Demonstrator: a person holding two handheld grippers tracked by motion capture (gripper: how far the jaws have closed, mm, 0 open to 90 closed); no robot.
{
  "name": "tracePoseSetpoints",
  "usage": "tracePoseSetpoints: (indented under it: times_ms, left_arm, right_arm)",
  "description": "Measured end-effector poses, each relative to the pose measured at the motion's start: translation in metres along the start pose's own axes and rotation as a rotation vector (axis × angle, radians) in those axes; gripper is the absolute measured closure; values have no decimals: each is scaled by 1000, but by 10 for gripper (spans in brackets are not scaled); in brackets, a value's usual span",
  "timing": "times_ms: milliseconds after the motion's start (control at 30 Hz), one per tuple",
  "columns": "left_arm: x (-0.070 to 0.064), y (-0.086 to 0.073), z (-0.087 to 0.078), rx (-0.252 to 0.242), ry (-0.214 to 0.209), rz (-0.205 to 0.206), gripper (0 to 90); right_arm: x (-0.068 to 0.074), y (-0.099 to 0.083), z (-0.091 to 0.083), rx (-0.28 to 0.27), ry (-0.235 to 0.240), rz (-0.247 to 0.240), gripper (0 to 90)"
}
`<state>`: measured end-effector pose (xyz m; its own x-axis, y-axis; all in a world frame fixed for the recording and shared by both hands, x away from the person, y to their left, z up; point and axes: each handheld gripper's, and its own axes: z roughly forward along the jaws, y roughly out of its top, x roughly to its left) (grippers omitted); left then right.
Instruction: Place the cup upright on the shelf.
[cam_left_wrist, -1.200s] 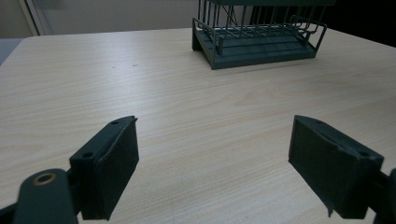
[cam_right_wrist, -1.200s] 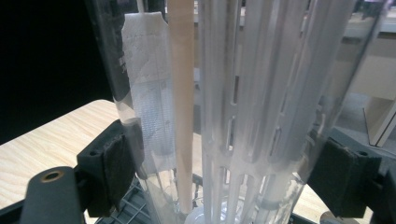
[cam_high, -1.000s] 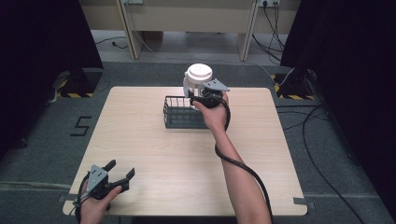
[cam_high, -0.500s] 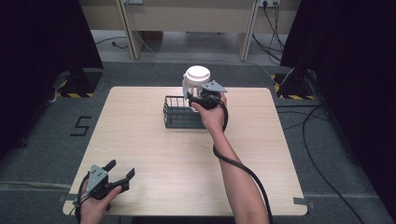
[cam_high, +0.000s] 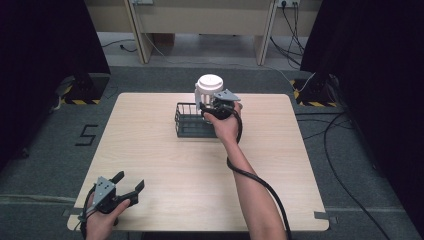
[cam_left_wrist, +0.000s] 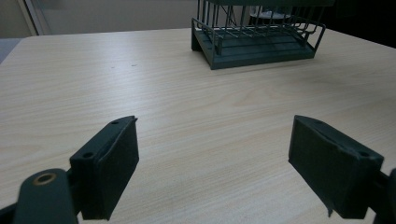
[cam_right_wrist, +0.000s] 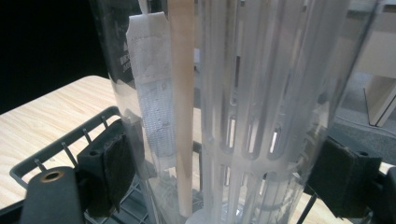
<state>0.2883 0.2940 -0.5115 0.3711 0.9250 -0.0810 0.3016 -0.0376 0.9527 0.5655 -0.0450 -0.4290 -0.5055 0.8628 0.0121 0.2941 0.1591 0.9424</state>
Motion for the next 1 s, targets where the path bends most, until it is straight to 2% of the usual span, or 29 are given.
tracePoseSetpoints:
  times_ms: [367,733,1000]
  left_arm:
    - [0,0,0,0,-2,-1,154]
    - [0,0,0,-1,-3,-2,155]
    - [-1,0,1,0,-4,0,155]
  right_arm:
    - [2,-11,6,53,-16,-28,182]
    - [4,-14,3,58,-20,-33,177]
    - [3,-20,-8,45,-19,-30,166]
